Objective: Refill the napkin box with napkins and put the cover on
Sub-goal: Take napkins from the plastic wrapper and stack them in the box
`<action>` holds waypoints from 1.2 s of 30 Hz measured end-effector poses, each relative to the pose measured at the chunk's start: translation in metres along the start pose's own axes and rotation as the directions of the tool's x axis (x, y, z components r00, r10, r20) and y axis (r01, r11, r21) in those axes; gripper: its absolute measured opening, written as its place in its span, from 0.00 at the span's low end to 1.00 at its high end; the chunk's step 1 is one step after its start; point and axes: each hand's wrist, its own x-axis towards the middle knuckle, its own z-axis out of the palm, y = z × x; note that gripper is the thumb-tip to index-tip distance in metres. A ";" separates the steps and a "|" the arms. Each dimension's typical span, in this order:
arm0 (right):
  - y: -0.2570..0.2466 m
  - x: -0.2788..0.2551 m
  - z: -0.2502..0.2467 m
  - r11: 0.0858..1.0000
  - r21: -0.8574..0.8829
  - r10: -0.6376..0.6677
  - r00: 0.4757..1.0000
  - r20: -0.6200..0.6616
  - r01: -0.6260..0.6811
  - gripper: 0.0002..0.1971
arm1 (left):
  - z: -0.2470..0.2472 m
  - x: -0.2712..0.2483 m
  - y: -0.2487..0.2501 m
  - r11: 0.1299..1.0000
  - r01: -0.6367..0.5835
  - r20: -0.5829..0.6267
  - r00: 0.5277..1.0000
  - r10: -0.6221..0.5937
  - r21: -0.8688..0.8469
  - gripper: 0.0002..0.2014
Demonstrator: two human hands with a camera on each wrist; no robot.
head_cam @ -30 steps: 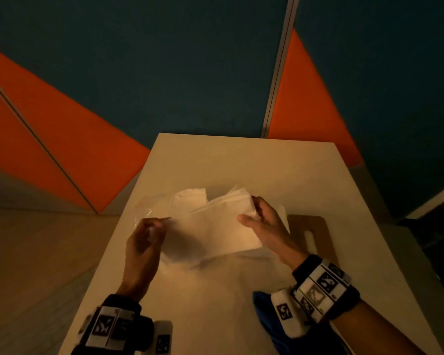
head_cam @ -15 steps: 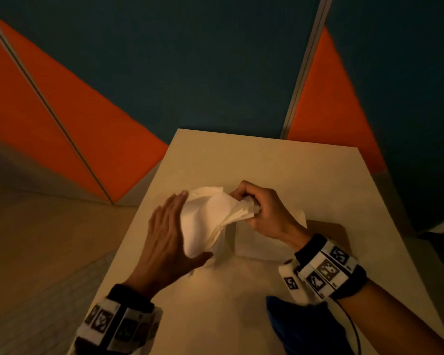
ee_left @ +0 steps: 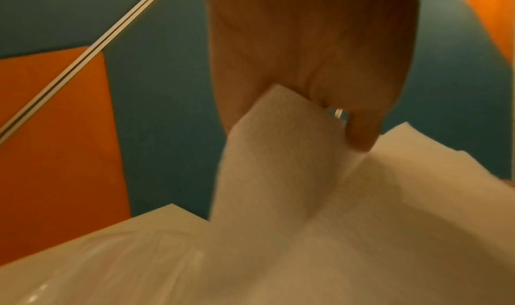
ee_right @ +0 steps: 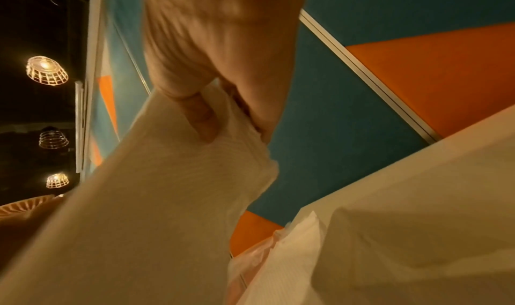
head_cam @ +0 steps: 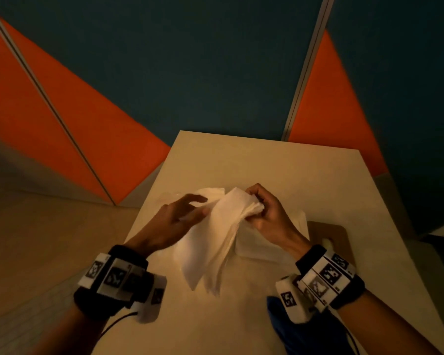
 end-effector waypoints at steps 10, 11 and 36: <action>-0.006 -0.017 0.006 0.967 -0.232 -0.095 0.995 0.041 0.102 0.20 | -0.001 0.015 -0.013 0.964 0.044 0.063 0.996 -0.063 0.261 0.15; -0.007 -0.017 0.005 0.959 -0.255 -0.118 0.993 0.022 0.120 0.15 | 0.000 0.014 -0.011 0.966 0.037 0.053 0.997 -0.053 0.257 0.17; -0.034 -0.037 -0.024 0.886 -0.411 -0.290 0.948 -0.130 0.215 0.09 | 0.038 -0.037 0.025 0.951 -0.309 -0.076 0.948 0.309 0.010 0.22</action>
